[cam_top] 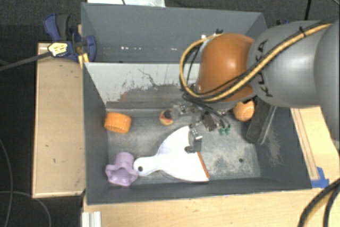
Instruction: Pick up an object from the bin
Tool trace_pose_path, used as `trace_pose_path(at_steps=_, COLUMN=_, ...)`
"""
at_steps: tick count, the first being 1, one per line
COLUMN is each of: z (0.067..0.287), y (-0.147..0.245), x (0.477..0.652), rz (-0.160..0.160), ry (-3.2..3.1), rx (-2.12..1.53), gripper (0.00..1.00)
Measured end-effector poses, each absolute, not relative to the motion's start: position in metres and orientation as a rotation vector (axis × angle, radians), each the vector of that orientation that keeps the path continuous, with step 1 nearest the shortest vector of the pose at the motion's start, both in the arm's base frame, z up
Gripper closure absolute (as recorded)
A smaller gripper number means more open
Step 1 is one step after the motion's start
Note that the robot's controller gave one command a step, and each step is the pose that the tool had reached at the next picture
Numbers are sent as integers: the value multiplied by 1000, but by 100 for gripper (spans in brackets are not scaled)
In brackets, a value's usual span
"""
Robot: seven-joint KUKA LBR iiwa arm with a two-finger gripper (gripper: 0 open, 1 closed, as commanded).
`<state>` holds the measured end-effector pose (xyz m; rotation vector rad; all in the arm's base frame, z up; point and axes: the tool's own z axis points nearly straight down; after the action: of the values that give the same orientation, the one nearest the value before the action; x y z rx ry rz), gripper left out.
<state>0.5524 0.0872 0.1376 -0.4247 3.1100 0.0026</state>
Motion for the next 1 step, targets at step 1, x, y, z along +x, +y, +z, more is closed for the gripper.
trace_pose_path(at_steps=1, z=87, y=84, x=547, rz=1, ry=3074, rx=-627, gripper=0)
